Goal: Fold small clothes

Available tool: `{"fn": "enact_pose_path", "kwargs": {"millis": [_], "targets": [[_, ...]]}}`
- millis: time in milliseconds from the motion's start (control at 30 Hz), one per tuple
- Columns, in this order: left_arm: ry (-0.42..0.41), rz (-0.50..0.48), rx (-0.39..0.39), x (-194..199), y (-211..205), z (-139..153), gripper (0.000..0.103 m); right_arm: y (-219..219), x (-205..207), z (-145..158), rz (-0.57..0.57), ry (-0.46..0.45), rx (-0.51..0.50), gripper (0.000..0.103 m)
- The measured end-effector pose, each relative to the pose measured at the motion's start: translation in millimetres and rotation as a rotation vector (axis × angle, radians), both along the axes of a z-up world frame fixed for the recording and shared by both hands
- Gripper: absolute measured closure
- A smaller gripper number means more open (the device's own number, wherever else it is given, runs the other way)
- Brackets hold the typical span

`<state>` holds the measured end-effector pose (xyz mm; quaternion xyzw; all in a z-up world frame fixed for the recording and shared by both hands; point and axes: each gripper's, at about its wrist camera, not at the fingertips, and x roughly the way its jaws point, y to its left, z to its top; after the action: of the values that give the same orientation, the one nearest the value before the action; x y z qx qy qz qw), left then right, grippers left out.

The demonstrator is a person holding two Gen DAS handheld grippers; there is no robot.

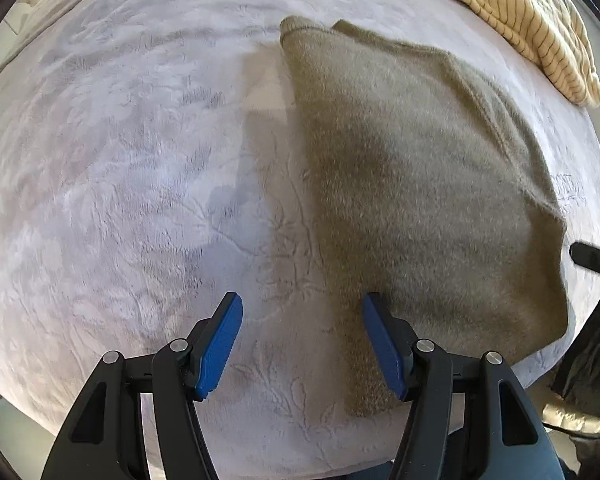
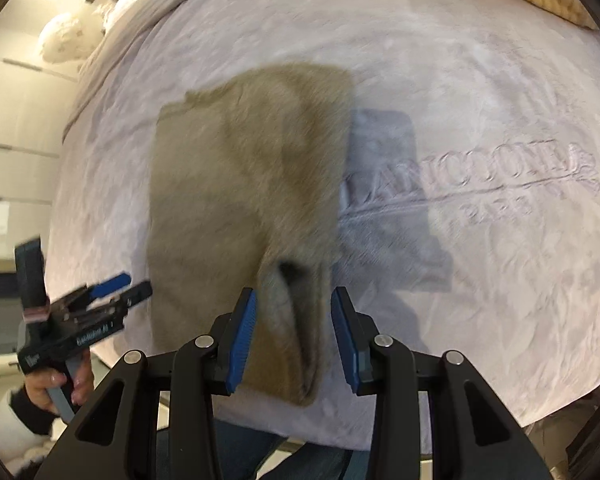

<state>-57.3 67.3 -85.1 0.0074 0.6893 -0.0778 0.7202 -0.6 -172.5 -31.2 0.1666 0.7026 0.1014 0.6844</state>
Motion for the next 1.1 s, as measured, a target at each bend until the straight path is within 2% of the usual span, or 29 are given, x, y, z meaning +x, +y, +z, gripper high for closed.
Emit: {"fn": "enact_pose_path", "kwargs": {"millis": [167, 233, 333, 800, 1100], "targets": [[0.007, 0.012, 0.001, -6, 3, -1, 0.039, 10, -4, -15, 0.016, 0.033, -0.041, 0.080], [0.007, 0.014, 0.000, -11, 3, -1, 0.039, 5, -9, -23, 0.013, 0.056, -0.072, 0.080], [0.002, 0.013, 0.000, -6, 2, -2, 0.039, -1, -13, -25, -0.003, 0.073, -0.058, 0.080], [-0.022, 0.020, -0.022, 0, 10, 13, 0.039, -17, -20, 7, -0.038, 0.024, -0.063, 0.080], [-0.011, 0.032, 0.000, 1, 2, 14, 0.039, -27, 25, 18, -0.165, -0.045, -0.008, 0.080]]}}
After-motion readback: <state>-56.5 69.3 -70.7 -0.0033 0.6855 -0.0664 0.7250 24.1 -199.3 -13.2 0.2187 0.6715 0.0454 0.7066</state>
